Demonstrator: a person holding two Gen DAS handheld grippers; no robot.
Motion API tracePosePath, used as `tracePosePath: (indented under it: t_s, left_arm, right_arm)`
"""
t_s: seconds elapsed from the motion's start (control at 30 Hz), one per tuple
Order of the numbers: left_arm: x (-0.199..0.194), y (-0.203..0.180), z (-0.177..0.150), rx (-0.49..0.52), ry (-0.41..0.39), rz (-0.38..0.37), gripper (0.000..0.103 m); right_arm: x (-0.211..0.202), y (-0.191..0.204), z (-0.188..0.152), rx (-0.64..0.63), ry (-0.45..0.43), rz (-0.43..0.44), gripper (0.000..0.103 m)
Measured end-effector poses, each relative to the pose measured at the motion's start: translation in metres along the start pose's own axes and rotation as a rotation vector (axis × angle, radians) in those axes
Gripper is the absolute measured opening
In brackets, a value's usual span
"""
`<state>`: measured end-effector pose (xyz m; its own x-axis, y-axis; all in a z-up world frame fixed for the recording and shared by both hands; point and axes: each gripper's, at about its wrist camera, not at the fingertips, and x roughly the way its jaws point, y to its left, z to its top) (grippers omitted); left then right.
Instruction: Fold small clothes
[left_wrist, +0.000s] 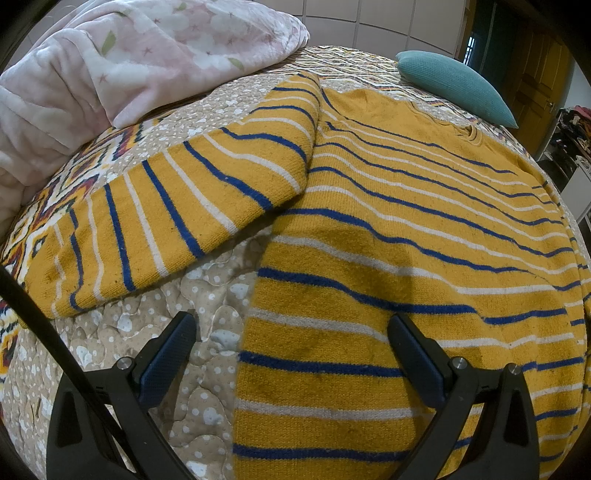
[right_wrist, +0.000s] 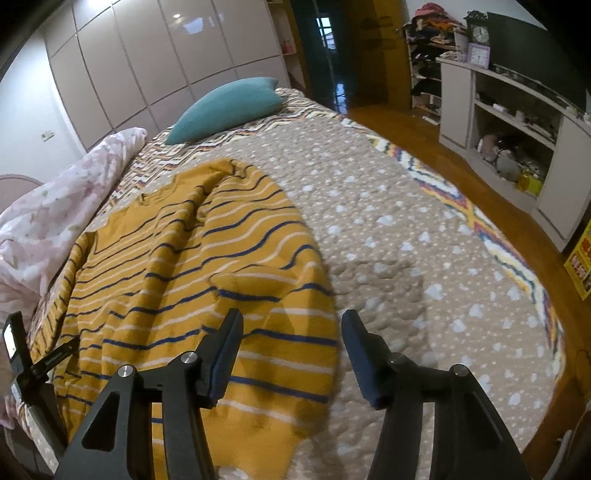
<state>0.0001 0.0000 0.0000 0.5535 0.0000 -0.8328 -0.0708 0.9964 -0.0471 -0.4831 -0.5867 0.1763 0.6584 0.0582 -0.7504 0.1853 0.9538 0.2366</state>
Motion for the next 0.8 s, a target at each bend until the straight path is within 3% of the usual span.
tracePosePath:
  t_s: [0.13, 0.4, 0.8]
  left_arm:
    - [0.0, 0.0, 0.0, 0.0, 0.0, 0.0, 0.103]
    - [0.0, 0.0, 0.0, 0.001, 0.0, 0.002, 0.103]
    - [0.003, 0.001, 0.003, 0.002, 0.002, -0.007, 0.103]
  right_arm:
    - [0.039, 0.026, 0.016, 0.006, 0.017, -0.001, 0.06]
    - [0.163, 0.128, 0.056, 0.075, 0.038, -0.015, 0.06]
    - [0.236, 0.182, 0.077, 0.085, 0.014, 0.022, 0.062]
